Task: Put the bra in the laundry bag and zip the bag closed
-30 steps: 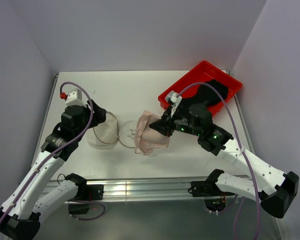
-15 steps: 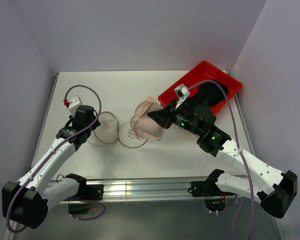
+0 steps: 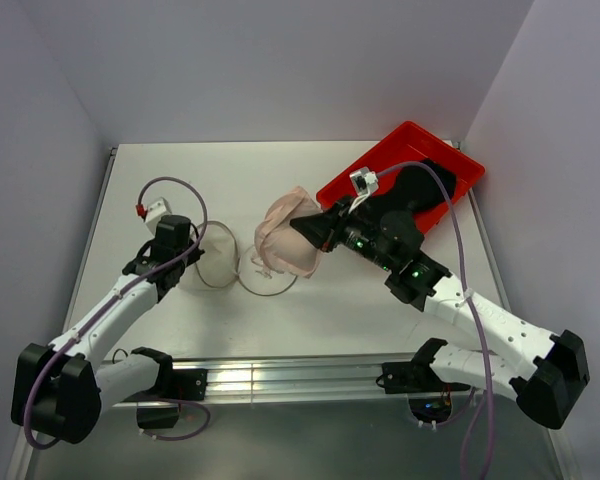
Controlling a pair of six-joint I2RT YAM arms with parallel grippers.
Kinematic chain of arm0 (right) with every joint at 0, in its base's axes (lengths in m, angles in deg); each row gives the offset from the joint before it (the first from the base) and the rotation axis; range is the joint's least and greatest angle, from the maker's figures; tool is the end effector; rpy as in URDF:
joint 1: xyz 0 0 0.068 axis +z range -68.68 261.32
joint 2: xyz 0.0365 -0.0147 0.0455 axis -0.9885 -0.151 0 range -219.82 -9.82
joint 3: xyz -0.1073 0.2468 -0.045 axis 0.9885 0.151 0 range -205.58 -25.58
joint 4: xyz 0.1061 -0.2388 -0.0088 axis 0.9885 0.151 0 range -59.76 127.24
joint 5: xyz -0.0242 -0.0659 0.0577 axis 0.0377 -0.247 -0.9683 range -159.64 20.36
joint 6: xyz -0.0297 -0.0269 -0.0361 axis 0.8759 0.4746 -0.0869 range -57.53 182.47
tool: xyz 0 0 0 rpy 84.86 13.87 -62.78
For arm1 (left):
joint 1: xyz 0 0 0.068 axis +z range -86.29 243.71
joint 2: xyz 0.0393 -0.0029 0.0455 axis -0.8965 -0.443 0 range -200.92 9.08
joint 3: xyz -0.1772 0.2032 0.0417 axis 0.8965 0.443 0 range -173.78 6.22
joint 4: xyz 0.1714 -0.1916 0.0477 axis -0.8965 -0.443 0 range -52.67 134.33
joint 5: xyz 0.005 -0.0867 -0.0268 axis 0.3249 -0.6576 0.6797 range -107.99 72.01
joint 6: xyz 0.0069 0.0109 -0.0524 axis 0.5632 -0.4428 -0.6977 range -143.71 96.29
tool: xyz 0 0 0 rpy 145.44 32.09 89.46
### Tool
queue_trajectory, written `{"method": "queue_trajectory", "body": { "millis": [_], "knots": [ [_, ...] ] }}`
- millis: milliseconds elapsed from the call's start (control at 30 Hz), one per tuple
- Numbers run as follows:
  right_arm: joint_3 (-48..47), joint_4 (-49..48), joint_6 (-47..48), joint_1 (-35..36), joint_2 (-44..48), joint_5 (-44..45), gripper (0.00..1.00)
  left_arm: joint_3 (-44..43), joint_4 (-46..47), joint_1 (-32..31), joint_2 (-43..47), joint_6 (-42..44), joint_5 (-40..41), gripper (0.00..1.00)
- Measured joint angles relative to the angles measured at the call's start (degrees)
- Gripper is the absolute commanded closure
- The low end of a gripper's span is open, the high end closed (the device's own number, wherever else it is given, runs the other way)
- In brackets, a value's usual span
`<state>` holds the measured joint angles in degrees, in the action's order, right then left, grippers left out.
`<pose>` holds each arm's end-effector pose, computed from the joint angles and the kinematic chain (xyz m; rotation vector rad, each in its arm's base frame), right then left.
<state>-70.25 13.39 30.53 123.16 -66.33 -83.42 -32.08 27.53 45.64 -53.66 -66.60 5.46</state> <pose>0.1691 0.1628 0.3517 -0.3476 1.5725 1.2004 0.2203 -0.0570 0.2310 -0.6789 2.1163 -0.1131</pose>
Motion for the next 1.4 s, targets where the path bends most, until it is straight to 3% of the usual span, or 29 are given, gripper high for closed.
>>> {"method": "queue_trajectory", "body": {
  "millis": [400,733,1100,1400],
  "knots": [
    [0.0,-10.7,-9.2,2.6,-8.7,14.5,1.0,8.0,12.0,-0.5,9.7,-6.3,-19.8,1.0],
    [0.7,-21.7,-15.3,7.6,-20.3,24.9,1.0,11.9,19.4,-0.7,15.1,-10.7,-26.9,1.0],
    [-0.5,-24.6,-16.0,11.3,-39.7,24.1,1.0,14.4,20.9,-0.7,17.1,-11.9,-28.6,1.0],
    [-6.3,-23.1,-12.5,12.2,-44.3,18.2,1.0,14.5,21.9,-0.7,15.9,-10.9,-30.4,1.0]
  ]
}}
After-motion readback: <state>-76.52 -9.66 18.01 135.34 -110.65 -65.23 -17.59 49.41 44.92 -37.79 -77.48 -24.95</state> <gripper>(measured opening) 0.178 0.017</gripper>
